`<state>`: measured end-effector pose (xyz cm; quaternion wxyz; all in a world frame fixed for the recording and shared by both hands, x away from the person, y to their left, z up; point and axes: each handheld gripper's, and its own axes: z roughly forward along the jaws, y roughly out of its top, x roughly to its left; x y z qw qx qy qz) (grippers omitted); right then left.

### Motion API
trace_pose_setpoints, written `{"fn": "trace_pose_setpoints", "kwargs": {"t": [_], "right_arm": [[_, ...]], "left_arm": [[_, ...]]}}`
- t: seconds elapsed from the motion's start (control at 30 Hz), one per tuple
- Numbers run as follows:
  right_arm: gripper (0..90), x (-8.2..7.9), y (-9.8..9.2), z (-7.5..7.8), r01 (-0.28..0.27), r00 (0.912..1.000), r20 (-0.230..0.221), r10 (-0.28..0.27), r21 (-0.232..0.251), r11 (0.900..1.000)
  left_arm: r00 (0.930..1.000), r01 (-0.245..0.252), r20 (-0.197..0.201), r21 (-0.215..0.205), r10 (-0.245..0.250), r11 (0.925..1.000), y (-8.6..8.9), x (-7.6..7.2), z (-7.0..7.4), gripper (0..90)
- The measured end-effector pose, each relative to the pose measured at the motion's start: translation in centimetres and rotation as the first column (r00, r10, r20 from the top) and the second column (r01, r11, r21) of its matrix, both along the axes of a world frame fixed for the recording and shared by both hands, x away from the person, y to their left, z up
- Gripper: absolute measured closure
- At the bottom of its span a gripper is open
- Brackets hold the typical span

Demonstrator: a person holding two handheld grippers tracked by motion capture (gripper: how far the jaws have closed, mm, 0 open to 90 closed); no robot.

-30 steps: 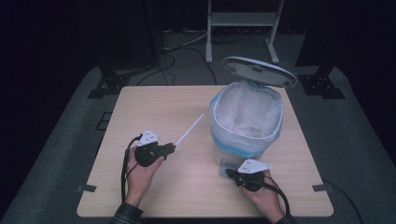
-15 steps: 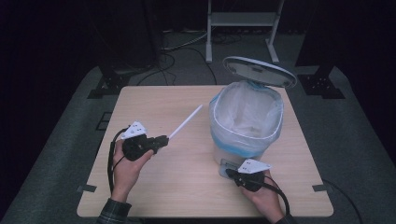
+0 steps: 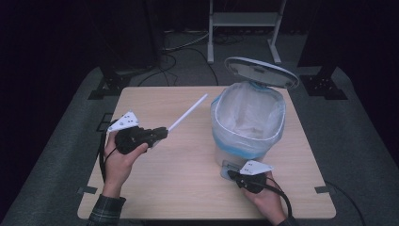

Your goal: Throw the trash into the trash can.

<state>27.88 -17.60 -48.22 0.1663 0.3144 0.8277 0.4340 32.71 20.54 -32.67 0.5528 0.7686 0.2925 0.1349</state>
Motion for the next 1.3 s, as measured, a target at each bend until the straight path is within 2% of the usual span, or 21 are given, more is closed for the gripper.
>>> {"fn": "trace_pose_setpoints", "kwargs": {"t": [0.17, 0.27, 0.5, 0.73, 0.97, 1.07, 1.3], "right_arm": [[89.8, 0.1, 0.0, 0.0, -0.003, 1.0, 0.008, 0.003, 0.001, 1.0], [89.8, 0.0, 0.0, 0.0, 0.0, 1.0, -0.002, 0.0, 0.003, 1.0], [89.8, 0.0, 0.0, 0.0, 0.002, 1.0, -0.004, -0.001, 0.003, 1.0], [89.8, 0.0, 0.0, 0.0, 0.001, 1.0, -0.006, -0.001, 0.005, 1.0], [89.8, 0.0, 0.0, 0.0, -0.004, 1.0, 0.006, 0.004, -0.001, 1.0], [89.8, 0.0, 0.0, 0.0, -0.001, 1.0, -0.004, 0.001, 0.004, 1.0], [89.8, 0.0, 0.0, 0.0, -0.001, 1.0, -0.004, 0.001, 0.003, 1.0]], "left_arm": [[0.9992, 0.036, 0.02, -0.017, -0.036, 0.9992, 0.0, 0.0, 1.1, 81.5], [0.9974, 0.065, 0.033, -0.037, -0.064, 0.9972, -0.2, 0.1, 1.6, 81.4], [0.9886, 0.137, 0.073, -0.067, -0.132, 0.9884, -0.6, 0.1, 3.1, 81.4], [0.9775, 0.188, 0.105, -0.041, -0.183, 0.9813, -2.1, 0.4, 4.7, 81.4], [0.9685, 0.225, 0.113, -0.016, -0.222, 0.9741, -4.0, 1.0, 5.9, 81.4], [0.965, 0.238, 0.115, -0.01, -0.236, 0.9711, -4.6, 1.2, 6.3, 81.4], [0.9596, 0.258, 0.115, 0.002, -0.257, 0.966, -5.8, 1.8, 7.0, 81.4]]}}
